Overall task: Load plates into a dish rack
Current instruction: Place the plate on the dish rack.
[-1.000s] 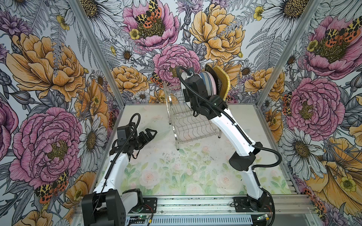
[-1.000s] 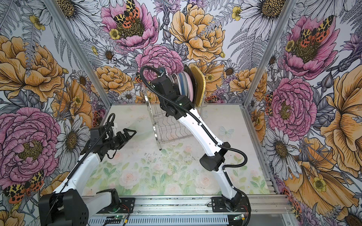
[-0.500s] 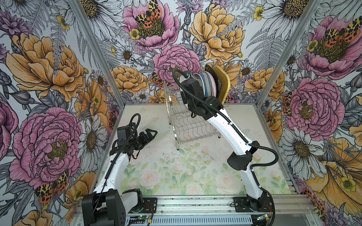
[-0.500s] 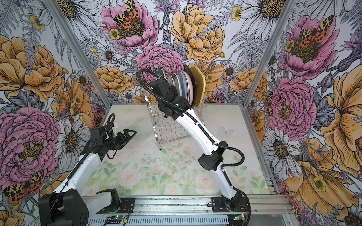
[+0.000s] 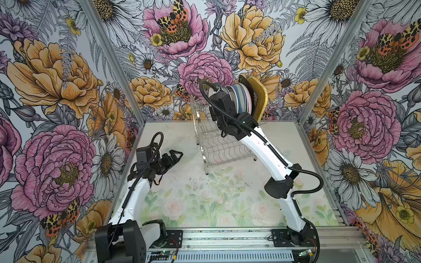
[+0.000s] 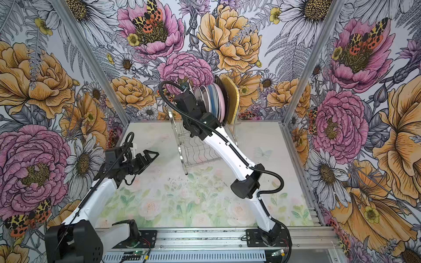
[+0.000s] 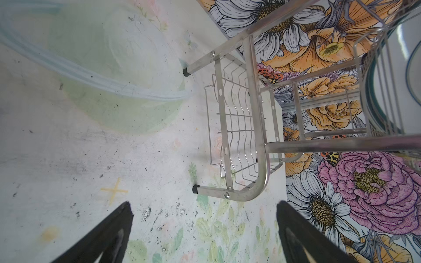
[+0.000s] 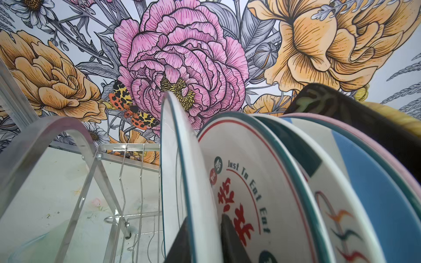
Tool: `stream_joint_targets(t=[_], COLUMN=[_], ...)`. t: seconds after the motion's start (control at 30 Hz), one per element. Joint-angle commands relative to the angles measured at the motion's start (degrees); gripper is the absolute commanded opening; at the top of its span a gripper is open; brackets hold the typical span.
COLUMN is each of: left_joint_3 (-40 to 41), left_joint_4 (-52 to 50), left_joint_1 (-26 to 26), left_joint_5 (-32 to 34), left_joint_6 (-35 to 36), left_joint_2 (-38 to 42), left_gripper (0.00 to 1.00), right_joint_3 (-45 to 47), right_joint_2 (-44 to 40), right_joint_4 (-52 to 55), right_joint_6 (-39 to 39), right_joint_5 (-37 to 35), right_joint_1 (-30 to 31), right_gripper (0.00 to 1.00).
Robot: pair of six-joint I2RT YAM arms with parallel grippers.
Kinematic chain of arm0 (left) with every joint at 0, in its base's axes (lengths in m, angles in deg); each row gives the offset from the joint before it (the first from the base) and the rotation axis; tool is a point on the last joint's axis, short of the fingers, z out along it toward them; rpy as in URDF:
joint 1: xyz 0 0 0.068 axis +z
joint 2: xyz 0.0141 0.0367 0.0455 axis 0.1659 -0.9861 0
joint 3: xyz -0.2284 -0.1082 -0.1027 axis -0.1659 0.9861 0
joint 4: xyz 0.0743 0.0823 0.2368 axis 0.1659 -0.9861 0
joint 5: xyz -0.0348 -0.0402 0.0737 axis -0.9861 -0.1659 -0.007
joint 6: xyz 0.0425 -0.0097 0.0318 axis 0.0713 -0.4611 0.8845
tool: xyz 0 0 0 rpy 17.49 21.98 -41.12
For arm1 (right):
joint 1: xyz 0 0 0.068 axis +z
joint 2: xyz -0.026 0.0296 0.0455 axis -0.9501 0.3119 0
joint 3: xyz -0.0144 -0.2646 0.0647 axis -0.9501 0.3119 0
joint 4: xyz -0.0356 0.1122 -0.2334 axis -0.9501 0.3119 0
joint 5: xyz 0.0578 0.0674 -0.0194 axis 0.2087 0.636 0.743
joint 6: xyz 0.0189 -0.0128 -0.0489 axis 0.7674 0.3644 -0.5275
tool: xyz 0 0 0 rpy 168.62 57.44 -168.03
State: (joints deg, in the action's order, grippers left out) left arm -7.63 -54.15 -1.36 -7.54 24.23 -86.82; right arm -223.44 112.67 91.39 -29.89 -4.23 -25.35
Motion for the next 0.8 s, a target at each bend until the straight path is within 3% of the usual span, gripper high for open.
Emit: stream_joint_targets(t=[0.0,0.3,0.77], left_joint_3=[0.8,0.8,0.6], left_joint_4=[1.6,1.6,1.6], left_joint_1=[0.7,0.7,0.2], left_joint_5=[-1.1,-1.1,-0.2], left_joint_6=[1.3,1.2,1.4], left_joint_2=[0.3,0.6,1.0], left_gripper=[0.99,0.99,0.99], right_joint_3=[0.2,0.8,3.6], right_joint_2=[-2.1,-3.7,-8.1], right_joint_4=[-1.0,-1.0,-1.0], right_joint_6=[-0.4,-1.1,-1.5], right_joint_5=[-0.9,-1.7,-1.7], right_joint_1=[-0.1,0.6,2.5], right_gripper=[0.27,0.44,0.57])
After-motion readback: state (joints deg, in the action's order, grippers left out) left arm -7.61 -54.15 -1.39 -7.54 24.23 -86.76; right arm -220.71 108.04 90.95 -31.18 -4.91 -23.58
